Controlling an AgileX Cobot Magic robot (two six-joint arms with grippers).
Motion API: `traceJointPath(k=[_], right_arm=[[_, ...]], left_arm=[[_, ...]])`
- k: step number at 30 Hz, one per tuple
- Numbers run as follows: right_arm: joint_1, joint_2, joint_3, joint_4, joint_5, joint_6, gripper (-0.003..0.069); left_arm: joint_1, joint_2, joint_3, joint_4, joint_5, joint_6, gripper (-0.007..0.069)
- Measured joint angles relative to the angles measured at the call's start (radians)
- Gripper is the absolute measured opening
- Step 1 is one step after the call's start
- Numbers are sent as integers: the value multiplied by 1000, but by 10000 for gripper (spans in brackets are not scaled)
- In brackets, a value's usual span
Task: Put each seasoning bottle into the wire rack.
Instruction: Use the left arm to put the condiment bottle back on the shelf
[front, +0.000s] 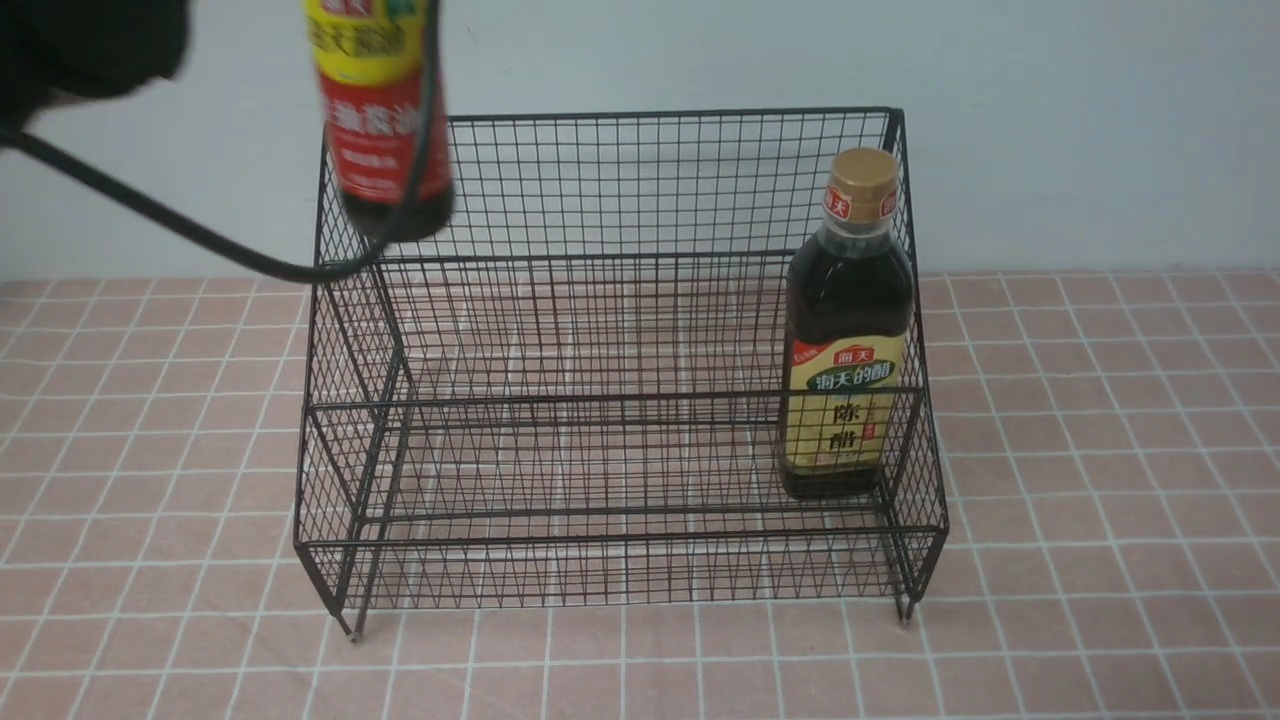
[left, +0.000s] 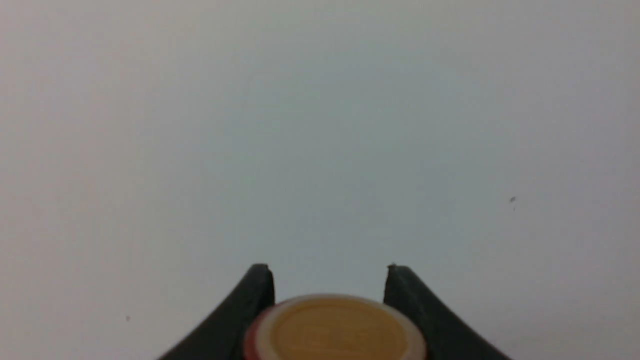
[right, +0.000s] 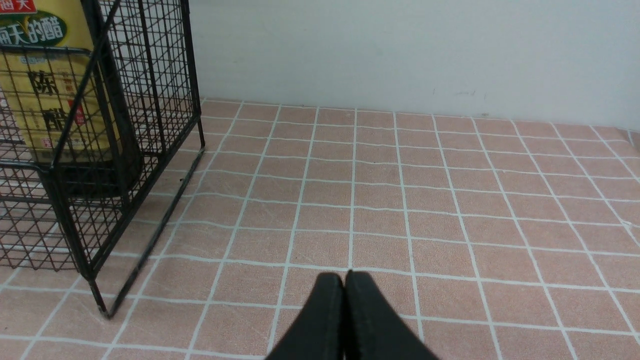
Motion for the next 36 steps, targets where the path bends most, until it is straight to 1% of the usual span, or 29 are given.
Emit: traceJointPath(k=[5, 7, 8, 10, 12, 13, 15, 17, 27, 36], right_arm=[[0, 0, 0, 0, 0, 0, -13], [0, 0, 0, 1, 0, 0, -13], [0, 0, 0, 1, 0, 0, -13], [0, 0, 0, 1, 0, 0, -13], [0, 0, 0, 1, 0, 0, -13], [0, 0, 0, 1, 0, 0, -13], [0, 0, 0, 1, 0, 0, -13], [0, 0, 0, 1, 0, 0, -13], [0, 0, 0, 1, 0, 0, -13], [0, 0, 0, 1, 1, 0, -13]], left_arm=[[-1, 34, 0, -3, 59, -1, 257], [-1, 41, 0, -3, 140, -1, 257], [-1, 41, 0, -3, 146, -1, 257], [-1, 47, 0, 2, 235, 1, 257], [-1, 54, 0, 2, 266, 1, 257], [-1, 64, 0, 4, 319, 0, 257], [-1, 83, 0, 7, 374, 0, 257], [-1, 99, 0, 10, 405, 0, 257], [0, 159, 0, 21, 458, 1, 257], [0, 171, -9, 22, 458, 2, 257]])
